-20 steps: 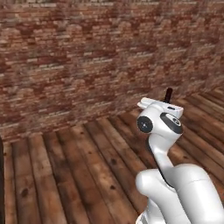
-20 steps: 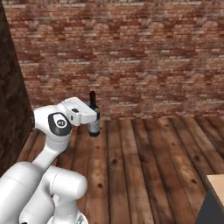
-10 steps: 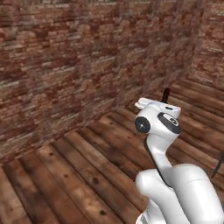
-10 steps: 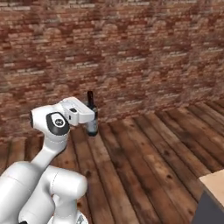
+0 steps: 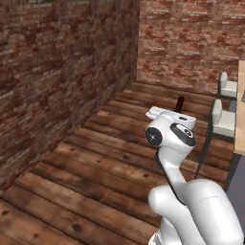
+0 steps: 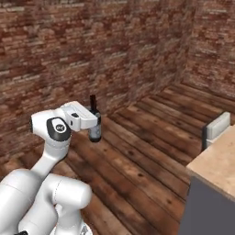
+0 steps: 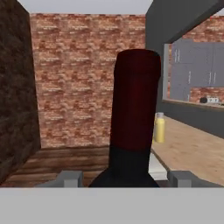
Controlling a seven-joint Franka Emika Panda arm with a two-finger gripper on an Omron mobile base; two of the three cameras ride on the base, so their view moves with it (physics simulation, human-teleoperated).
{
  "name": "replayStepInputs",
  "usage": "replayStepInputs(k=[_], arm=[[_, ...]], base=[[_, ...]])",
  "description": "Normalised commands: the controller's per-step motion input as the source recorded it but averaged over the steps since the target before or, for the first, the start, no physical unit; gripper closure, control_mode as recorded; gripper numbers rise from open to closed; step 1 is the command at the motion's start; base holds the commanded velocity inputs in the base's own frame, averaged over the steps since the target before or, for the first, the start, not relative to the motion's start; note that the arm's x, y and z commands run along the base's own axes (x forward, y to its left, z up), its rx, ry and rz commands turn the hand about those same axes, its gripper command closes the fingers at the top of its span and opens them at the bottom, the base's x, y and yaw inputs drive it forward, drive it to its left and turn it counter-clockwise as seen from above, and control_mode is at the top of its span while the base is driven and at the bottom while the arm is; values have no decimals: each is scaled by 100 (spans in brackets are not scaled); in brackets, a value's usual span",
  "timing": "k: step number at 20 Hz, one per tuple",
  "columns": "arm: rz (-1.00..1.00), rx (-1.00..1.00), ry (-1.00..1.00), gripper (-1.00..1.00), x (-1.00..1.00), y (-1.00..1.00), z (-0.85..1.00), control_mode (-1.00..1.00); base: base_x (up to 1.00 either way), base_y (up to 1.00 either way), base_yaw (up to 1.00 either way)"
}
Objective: There is a wine glass and glass cup on the dining counter. Place the wine bottle next to the wine glass and the juice bottle next to the glass cup.
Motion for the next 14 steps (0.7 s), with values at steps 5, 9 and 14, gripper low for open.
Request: replayStepInputs(k=[5,9,14], arm=[[0,0,0,100,0,0,0,100],[0,0,0,100,0,0,0,100],[0,0,0,100,0,0,0,100]], base=[[63,29,-47],[82,29,-27],[87,30,-20]])
